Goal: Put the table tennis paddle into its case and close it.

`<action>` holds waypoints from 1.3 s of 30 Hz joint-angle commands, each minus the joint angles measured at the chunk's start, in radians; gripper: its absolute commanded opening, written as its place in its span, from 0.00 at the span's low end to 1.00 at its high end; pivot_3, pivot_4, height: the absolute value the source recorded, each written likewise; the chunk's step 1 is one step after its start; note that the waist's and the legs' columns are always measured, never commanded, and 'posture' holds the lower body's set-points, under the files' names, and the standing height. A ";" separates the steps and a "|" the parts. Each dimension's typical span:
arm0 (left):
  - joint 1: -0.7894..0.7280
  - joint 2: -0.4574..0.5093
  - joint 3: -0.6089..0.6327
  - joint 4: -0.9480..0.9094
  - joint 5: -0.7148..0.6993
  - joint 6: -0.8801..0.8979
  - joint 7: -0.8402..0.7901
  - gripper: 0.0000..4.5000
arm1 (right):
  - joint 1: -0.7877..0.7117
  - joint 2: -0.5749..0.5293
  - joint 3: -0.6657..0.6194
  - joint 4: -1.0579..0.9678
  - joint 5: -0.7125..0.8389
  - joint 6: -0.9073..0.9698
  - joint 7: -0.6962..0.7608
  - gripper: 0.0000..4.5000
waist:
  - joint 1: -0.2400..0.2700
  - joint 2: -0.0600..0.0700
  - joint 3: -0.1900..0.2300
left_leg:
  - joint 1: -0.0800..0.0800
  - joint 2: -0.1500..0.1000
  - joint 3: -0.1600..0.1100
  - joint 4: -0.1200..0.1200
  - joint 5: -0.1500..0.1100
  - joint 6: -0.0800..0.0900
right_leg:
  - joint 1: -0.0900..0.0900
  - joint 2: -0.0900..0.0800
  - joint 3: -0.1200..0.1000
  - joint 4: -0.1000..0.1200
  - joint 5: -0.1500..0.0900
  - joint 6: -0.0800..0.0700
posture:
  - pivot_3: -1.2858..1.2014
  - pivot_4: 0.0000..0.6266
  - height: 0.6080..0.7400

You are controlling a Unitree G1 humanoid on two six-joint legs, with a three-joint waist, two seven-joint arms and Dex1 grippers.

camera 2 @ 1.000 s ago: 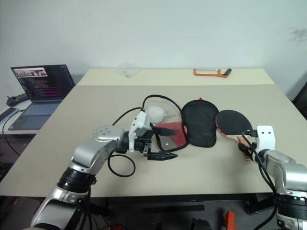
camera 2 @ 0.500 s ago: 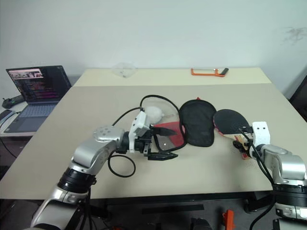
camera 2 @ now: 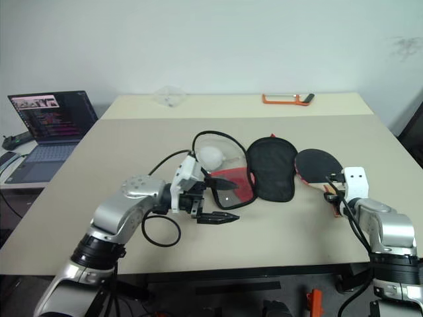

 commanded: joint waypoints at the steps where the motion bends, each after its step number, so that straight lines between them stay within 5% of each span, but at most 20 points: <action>1: 0.015 0.016 0.037 -0.059 -0.014 0.001 0.014 1.00 | -0.084 -0.005 -0.056 -0.136 0.045 0.044 -0.014 0.23 | 0.000 0.000 0.000 | 0.000 0.000 0.000 0.000 0.000 0.000 | 0.000 0.000 0.000 0.000 0.000 0.000 | 0.52 0.24 1.00; 8: 0.042 0.025 0.071 -0.098 -0.050 0.039 0.034 1.00 | -0.177 0.222 0.000 -0.315 0.069 0.199 -0.156 0.23 | -0.001 0.000 0.000 | 0.000 0.001 -0.001 -0.001 0.000 0.000 | -0.001 0.001 0.000 0.000 0.000 0.000 | 0.52 0.24 1.00; 16: 0.051 0.038 0.084 -0.105 -0.048 0.042 0.047 1.00 | -0.223 0.446 0.066 -0.189 -0.018 0.097 -0.311 0.23 | 0.004 0.000 0.000 | -0.003 0.000 -0.001 -0.001 0.002 -0.003 | -0.004 0.000 0.000 0.000 0.000 0.000 | 0.52 0.24 1.00; 25: 0.062 0.041 0.088 -0.113 -0.044 0.039 0.064 1.00 | -0.286 0.493 0.097 0.075 -0.097 -0.104 -0.353 0.23 | -0.004 0.000 0.000 | -0.003 0.000 0.001 -0.002 0.002 -0.003 | -0.006 0.000 0.002 0.002 0.000 -0.001 | 0.52 0.24 1.00; 38: 0.070 0.049 0.092 -0.110 -0.038 0.033 0.068 1.00 | -0.284 0.501 0.085 0.147 -0.119 -0.133 -0.356 0.23 | -0.006 0.000 0.000 | -0.002 0.000 0.001 -0.001 0.002 -0.003 | -0.006 0.000 0.002 0.002 0.000 -0.001 | 0.52 0.24 1.00; 39: 0.070 0.049 0.092 -0.109 -0.038 0.033 0.067 1.00 | -0.284 0.510 0.076 0.142 -0.113 -0.132 -0.364 0.31 | -0.006 0.000 0.000 | -0.002 0.000 0.002 -0.001 0.002 -0.003 | -0.006 0.000 0.002 0.002 0.000 -0.001 | 0.52 0.24 1.00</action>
